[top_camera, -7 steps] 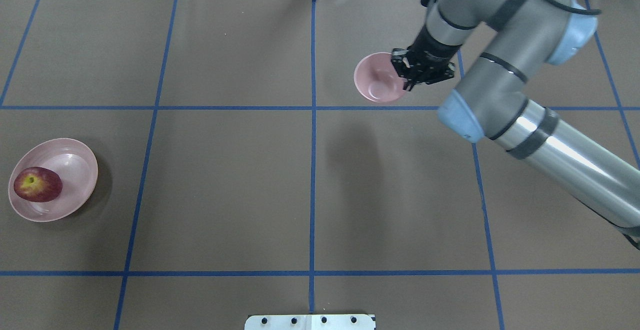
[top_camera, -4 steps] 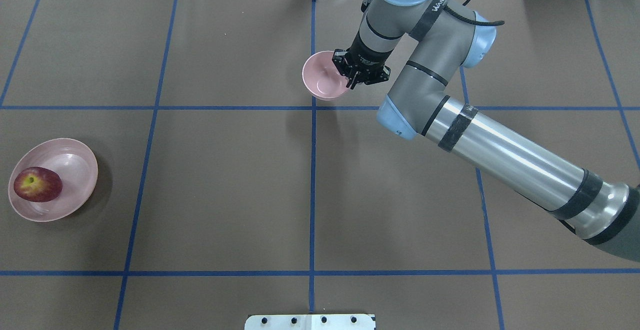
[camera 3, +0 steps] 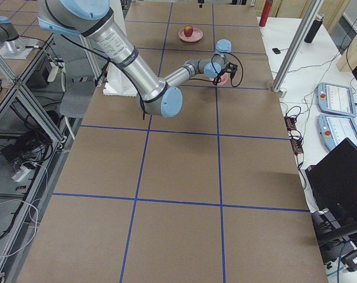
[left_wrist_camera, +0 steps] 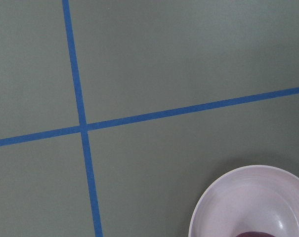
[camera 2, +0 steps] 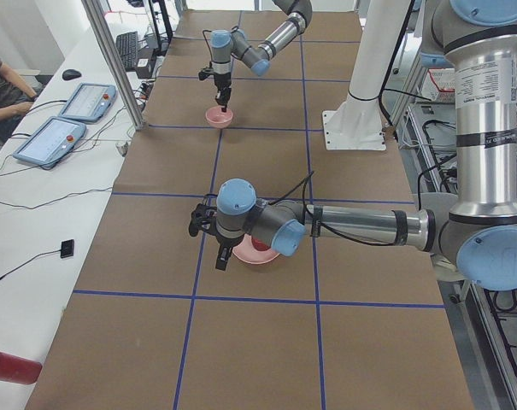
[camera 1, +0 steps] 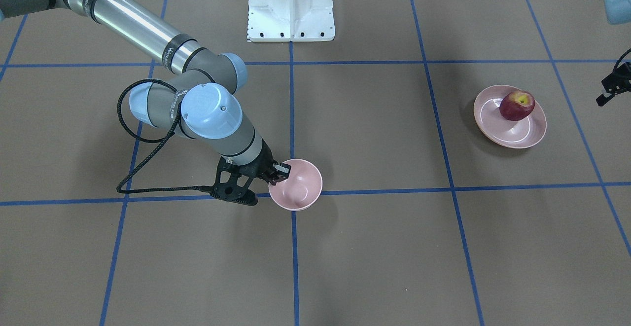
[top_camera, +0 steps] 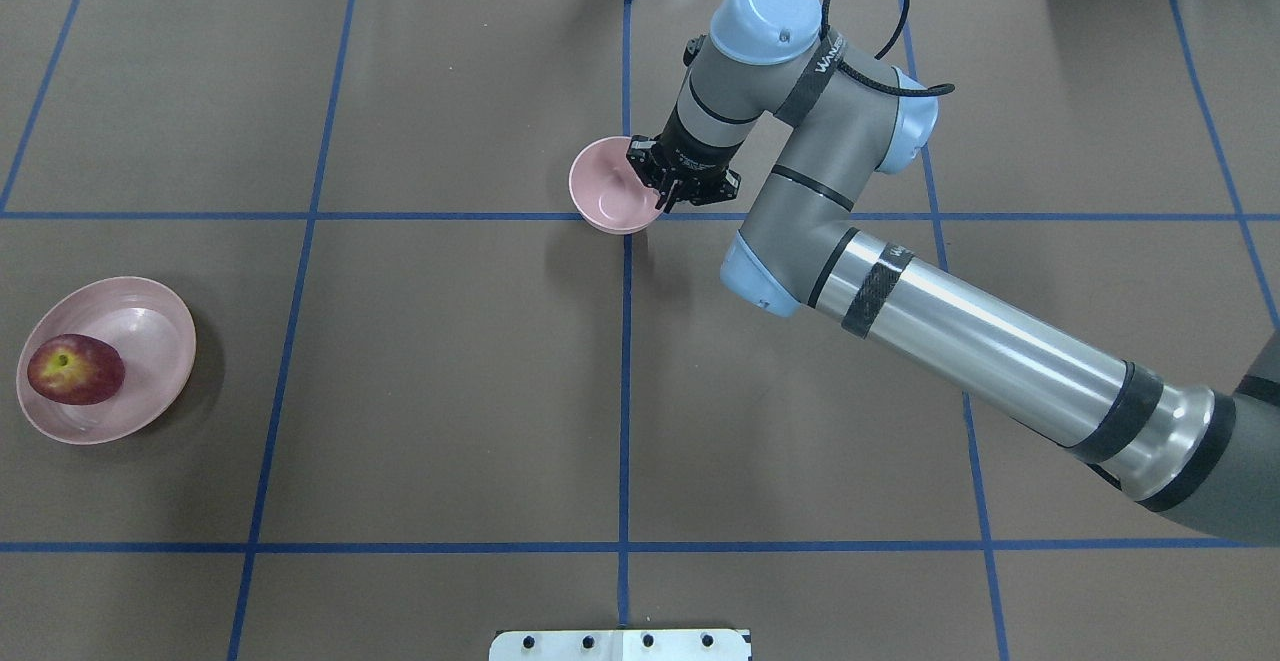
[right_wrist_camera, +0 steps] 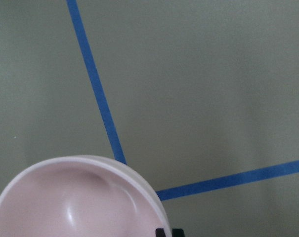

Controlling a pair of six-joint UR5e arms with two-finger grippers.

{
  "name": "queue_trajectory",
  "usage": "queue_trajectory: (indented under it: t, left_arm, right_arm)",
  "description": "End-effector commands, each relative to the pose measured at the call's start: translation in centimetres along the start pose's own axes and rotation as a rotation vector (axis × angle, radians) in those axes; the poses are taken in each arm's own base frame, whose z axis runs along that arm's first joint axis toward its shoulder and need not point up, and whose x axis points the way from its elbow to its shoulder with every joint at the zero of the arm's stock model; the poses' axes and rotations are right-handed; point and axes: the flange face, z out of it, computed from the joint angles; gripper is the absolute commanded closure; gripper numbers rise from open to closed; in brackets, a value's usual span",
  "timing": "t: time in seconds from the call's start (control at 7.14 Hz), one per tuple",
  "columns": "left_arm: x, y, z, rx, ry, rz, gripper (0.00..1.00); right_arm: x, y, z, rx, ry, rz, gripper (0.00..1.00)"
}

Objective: Move apple from plate to bowl
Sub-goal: 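Slide the pink bowl with the right gripper toward the table center, then release the bowl and withdraw the right gripper to its side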

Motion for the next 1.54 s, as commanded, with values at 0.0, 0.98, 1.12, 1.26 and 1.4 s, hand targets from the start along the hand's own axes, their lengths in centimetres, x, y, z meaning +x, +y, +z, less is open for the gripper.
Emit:
queue_trajectory:
  t: [0.0, 0.98, 1.12, 1.26, 1.4]
  left_arm:
    - [0.0, 0.0, 0.0, 0.000, 0.000, -0.003, 0.02]
    - [11.2, -3.8, 4.1, 0.024, -0.065, -0.132, 0.02]
    - [11.1, -1.7, 5.8, -0.023, -0.076, -0.162, 0.02]
    - [12.3, -0.3, 6.2, -0.047, -0.068, -0.166, 0.02]
    - [12.9, 1.9, 8.2, -0.099, -0.075, -0.185, 0.02]
  right_arm:
    - [0.3, 0.1, 0.4, -0.004, 0.005, 0.000, 0.65]
    - [21.4, -5.4, -19.5, 0.047, -0.126, -0.065, 0.01]
    - [29.8, -3.1, -21.5, 0.082, -0.090, -0.131, 0.01]
    - [38.5, -0.2, -23.3, 0.106, -0.029, -0.229, 0.01]
    - [46.1, 1.9, -25.4, 0.128, 0.037, -0.316, 0.01]
